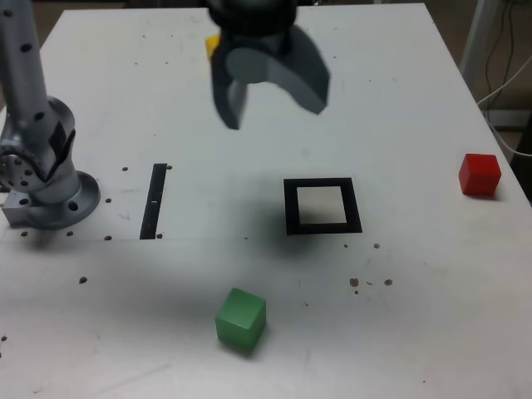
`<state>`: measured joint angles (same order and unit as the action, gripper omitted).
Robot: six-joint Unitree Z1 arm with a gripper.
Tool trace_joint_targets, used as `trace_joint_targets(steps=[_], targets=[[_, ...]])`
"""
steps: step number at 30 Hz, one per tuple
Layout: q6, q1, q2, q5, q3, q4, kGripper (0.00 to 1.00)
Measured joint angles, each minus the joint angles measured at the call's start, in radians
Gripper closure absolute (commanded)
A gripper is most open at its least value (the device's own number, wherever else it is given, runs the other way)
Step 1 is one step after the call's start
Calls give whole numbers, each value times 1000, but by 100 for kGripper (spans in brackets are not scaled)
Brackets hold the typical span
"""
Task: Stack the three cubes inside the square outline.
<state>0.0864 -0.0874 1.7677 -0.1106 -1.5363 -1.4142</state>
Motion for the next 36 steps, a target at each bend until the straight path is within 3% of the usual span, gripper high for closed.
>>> trace_joint_targets(steps=[17, 28, 36], targets=[[50, -16, 357, -39, -537, -193, 0], [112, -16, 584, -12, -883, -205, 0], [143, 26, 660, -14, -1061, -212, 0]])
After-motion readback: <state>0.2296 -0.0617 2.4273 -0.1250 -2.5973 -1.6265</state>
